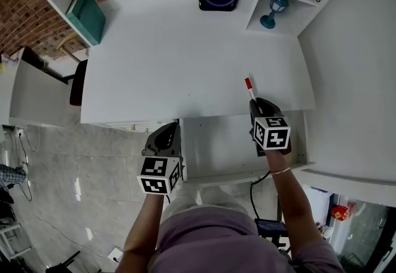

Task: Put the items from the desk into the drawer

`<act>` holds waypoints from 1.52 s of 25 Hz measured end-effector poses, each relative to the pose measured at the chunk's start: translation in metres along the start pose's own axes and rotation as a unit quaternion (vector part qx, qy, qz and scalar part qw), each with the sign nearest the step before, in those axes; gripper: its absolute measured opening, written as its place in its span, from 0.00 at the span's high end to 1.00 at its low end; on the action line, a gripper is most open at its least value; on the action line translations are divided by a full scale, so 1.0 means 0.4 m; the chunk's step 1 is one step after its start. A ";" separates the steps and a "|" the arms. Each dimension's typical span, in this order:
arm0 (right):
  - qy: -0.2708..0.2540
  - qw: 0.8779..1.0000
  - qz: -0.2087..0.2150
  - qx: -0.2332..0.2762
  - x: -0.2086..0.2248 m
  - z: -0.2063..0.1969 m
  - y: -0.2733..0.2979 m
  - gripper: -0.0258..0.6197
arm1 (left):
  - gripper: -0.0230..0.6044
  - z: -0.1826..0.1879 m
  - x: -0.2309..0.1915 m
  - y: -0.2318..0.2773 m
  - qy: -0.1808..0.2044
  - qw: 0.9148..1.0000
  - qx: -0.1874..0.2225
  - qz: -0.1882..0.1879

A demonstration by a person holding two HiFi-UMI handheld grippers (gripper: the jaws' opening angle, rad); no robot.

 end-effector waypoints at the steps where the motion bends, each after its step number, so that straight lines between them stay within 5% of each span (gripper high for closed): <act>1: 0.000 1.000 0.003 0.003 -0.008 -0.003 -0.011 0.85 | 0.97 0.001 0.003 -0.002 0.002 1.000 0.001 -0.003; 26: -0.056 0.994 0.094 0.028 -0.224 -0.107 -0.183 0.85 | 0.97 -0.026 0.015 -0.076 0.026 0.999 0.005 -0.026; 38: -0.146 0.977 0.154 -0.006 -0.300 -0.171 -0.162 0.85 | 0.97 -0.047 0.007 -0.085 0.018 1.000 -0.004 -0.014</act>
Point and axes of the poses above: the fingertips, and each gripper's own axes: y forward along the fingers, x to its right, z out of its top, the point moved 1 cm from there along -y, backward along the fingers, and after that the axes turned 11 degrees about y, right-handed, at the moved point
